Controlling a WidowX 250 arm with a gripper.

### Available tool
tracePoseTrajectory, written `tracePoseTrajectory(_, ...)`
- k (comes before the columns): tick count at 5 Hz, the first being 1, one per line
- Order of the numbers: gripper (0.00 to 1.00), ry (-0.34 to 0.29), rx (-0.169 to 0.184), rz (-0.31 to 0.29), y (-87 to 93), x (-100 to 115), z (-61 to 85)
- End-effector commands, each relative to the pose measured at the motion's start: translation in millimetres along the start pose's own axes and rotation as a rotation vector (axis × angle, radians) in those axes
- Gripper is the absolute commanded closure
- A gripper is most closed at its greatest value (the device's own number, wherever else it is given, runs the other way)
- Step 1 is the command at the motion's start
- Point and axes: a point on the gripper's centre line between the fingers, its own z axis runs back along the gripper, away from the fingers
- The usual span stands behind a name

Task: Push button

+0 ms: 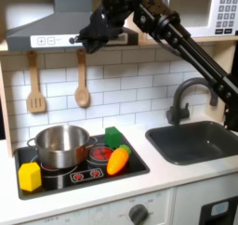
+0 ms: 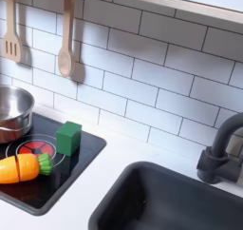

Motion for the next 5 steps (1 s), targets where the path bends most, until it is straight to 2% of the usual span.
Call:
tracePoseTrajectory(1,1.00,0.003,-0.020,-0.020,-14.8,6.1,-12.5)
tracePoseTrajectory(3,1.00,-0.003,-0.003,-0.023,-12.7,12.0,-14.4)
tracePoseTrajectory(4,1.00,0.005,0.001,-0.035,-15.1,14.4,-20.2)
tracePoseTrajectory(5,1.00,0.019,0.034,-0.049,-16.3,12.2,-18.8)
